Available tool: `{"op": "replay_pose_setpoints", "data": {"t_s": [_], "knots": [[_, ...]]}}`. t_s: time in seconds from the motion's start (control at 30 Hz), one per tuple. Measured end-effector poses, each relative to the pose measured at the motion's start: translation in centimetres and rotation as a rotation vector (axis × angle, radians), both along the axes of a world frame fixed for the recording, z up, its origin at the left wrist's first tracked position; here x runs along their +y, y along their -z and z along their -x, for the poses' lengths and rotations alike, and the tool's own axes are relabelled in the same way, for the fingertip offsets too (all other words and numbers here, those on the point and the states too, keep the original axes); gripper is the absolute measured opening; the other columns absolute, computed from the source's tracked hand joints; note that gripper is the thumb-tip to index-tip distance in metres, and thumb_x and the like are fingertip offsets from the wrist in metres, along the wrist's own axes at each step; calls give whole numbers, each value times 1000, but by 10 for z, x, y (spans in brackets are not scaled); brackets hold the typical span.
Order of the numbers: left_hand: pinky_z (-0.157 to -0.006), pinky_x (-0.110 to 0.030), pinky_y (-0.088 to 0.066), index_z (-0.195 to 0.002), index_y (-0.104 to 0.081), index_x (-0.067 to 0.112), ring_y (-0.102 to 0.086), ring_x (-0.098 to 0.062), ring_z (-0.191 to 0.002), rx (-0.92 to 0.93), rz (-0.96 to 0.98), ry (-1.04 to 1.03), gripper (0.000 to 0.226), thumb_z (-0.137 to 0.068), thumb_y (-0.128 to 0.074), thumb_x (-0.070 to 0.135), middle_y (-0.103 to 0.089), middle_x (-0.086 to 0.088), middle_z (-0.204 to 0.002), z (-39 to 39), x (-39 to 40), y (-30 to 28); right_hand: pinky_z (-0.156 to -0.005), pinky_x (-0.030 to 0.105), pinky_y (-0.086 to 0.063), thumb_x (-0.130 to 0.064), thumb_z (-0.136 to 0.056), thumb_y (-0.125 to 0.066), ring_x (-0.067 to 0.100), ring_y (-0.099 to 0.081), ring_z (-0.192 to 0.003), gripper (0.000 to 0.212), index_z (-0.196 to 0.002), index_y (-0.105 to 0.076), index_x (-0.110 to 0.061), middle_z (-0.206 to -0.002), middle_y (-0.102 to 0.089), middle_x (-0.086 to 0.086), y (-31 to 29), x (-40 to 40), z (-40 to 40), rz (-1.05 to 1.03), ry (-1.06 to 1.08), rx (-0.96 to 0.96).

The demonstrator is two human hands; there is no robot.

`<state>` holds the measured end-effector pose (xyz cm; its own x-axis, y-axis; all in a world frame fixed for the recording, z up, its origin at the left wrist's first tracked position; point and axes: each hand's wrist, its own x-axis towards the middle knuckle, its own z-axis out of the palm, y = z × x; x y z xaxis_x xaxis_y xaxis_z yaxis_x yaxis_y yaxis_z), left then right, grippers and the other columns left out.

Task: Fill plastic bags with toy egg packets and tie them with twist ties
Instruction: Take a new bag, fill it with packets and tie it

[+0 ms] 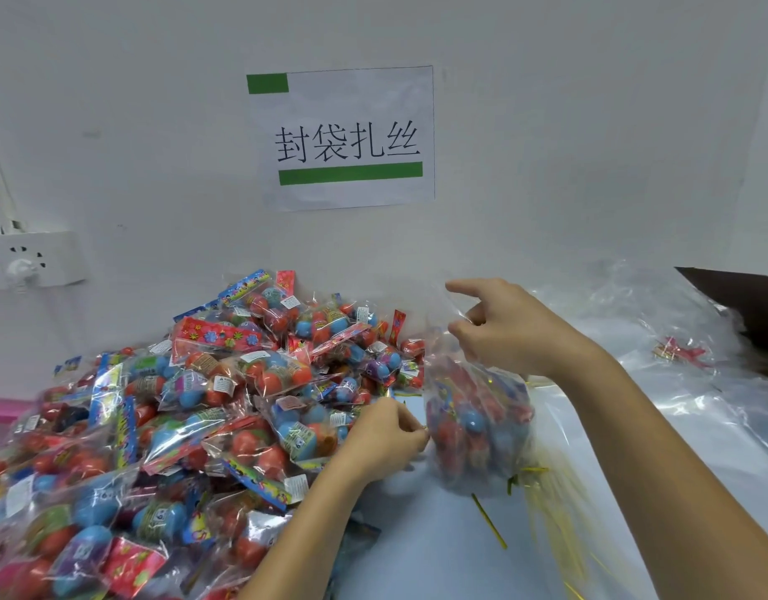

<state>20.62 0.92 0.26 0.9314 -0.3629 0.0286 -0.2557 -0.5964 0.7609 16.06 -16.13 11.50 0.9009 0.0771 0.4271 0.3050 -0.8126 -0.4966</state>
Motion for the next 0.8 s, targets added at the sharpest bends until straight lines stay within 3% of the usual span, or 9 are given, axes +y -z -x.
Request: {"op": "replay_pose_setpoints", "data": {"t_s": [0.07,0.13,0.2,0.3,0.37,0.5,0.6,0.67,0.8], "knots": [[-77,-31,-62,-94,-73,-6,-75,-19,-80,118,34,-51,32,-95,-64,25,-76,-17,-89,1,-3,-4,-56,12,-40,-17,-96,-53,-5,-55,-52,61,-154,-36,-19,-76,-72,11,0,0,1,-22,-1,8],[-68,-26,-59,-106,-70,-6,-76,-19,-81,231,104,-91,39,-96,-63,31,-77,-15,-93,5,-7,-12,-53,10,-40,-17,-96,-53,-2,-56,-53,60,-154,-35,-18,-76,-71,12,0,2,2,-43,-21,30],[-55,-25,-54,-126,-58,-5,-74,-22,-76,391,250,-119,48,-96,-63,32,-74,-19,-105,9,-10,-18,-67,19,-44,-18,-97,-52,3,-57,-62,61,-154,-34,-18,-74,-67,7,2,5,2,-55,-37,67],[-77,-38,-62,-137,-46,-5,-69,-29,-81,558,401,-137,46,-98,-60,15,-69,-27,-115,11,-13,-23,-81,26,-40,-20,-98,-49,12,-52,-78,59,-155,-34,-19,-87,-55,-4,5,9,-1,-44,-40,121],[-79,-38,-60,-132,-51,-9,-67,-31,-83,571,464,-153,37,-98,-56,3,-70,-27,-113,13,-15,-23,-78,25,-40,-18,-98,-47,11,-52,-76,54,-152,-39,-20,-81,-56,-7,8,12,-2,-51,-52,124],[-55,-24,-57,-118,-62,-12,-65,-24,-73,523,554,-202,25,-96,-56,-4,-70,-24,-102,20,-21,-26,-57,22,-43,-13,-96,-47,6,-50,-50,37,-128,-59,-25,-56,-57,-6,19,15,-4,-129,-106,167],[-44,-21,-54,-114,-62,-19,-66,-19,-55,490,605,-239,27,-87,-64,-15,-68,-24,-94,25,-25,-29,-48,13,-40,-14,-96,-47,5,-46,-46,26,-117,-61,-9,-53,-55,-9,28,16,-7,-175,-119,205],[-39,-22,-51,-116,-56,-26,-65,-23,-51,469,629,-276,35,-82,-64,-23,-65,-32,-102,29,-28,-30,-47,12,-40,-14,-95,-47,6,-46,-48,27,-116,-60,-4,-53,-55,-9,32,18,-9,-198,-136,218],[-41,-27,-55,-116,-57,-24,-61,-29,-64,427,632,-362,37,-80,-65,-24,-64,-36,-110,30,-30,-28,-52,17,-42,-15,-95,-47,7,-47,-51,29,-120,-60,-9,-54,-56,-10,32,16,-10,-197,-140,228]]}}
